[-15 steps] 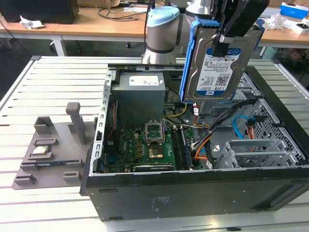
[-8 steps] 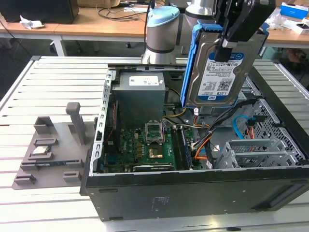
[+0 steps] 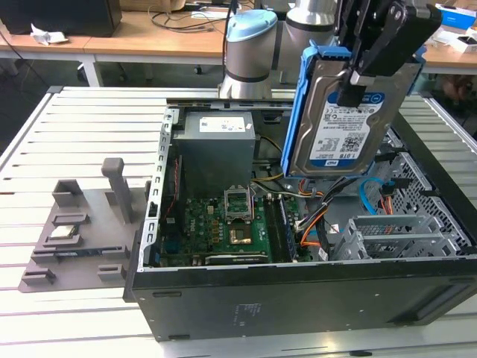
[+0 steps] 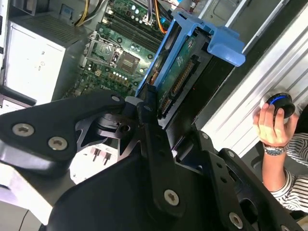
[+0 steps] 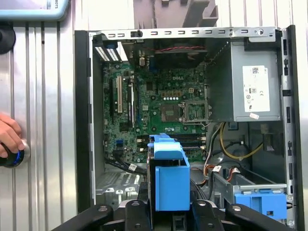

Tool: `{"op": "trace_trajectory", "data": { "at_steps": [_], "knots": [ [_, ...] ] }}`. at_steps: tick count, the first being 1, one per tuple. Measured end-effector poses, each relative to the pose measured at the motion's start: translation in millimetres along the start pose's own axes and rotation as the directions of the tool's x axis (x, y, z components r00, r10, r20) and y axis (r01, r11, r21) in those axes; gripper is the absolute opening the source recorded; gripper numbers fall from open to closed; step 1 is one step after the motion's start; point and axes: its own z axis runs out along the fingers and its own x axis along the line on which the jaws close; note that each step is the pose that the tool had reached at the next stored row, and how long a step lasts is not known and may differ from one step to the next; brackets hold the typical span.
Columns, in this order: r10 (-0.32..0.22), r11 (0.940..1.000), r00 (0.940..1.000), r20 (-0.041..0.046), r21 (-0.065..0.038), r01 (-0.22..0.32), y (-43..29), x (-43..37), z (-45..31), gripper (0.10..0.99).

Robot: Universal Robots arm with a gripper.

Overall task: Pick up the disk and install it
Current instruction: 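Pick up the disk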

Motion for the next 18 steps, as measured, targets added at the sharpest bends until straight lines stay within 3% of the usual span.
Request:
{"op": "trace_trajectory", "data": {
  "at_steps": [18],
  "knots": [
    [0.0, 1.0, 1.0, 0.0001, 0.0, 0.0, -1.5, 44.5, 1.0, 0.361]
  ]
}}
